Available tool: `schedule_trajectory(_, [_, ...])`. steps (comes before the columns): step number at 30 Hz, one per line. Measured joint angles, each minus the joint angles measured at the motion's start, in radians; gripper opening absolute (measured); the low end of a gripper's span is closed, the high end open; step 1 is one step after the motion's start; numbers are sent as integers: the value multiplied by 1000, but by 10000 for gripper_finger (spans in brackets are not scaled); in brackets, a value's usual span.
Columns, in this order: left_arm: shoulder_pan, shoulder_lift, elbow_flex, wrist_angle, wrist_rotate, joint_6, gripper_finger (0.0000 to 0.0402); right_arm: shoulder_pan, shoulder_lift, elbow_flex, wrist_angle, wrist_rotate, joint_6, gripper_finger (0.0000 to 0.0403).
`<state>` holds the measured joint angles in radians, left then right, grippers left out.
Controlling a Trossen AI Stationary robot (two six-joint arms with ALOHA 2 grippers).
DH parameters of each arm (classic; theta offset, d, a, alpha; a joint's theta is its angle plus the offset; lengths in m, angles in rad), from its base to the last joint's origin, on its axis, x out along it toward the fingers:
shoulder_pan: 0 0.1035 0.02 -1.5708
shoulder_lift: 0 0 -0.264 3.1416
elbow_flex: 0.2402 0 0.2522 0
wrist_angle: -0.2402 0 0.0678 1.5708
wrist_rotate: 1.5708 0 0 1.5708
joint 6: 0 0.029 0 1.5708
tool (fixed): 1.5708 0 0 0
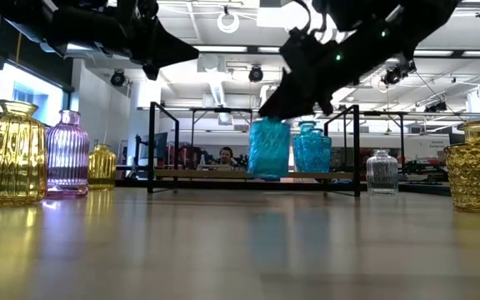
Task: Sort vases onto shelf
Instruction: Put the blue vase on the shelf aligned with the other blue vases
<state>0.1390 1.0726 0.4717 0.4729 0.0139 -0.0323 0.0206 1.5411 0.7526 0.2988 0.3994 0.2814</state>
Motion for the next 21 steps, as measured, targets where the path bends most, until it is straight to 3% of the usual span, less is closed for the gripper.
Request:
schedule_trajectory(8, [0, 0, 0, -4, 0, 3, 0, -98, -208, 1, -266, 165, 59, 90])
schedule_trajectory(21, [0, 0, 0, -9, 0, 0, 0, -215, -203, 0, -305, 203, 59, 90])
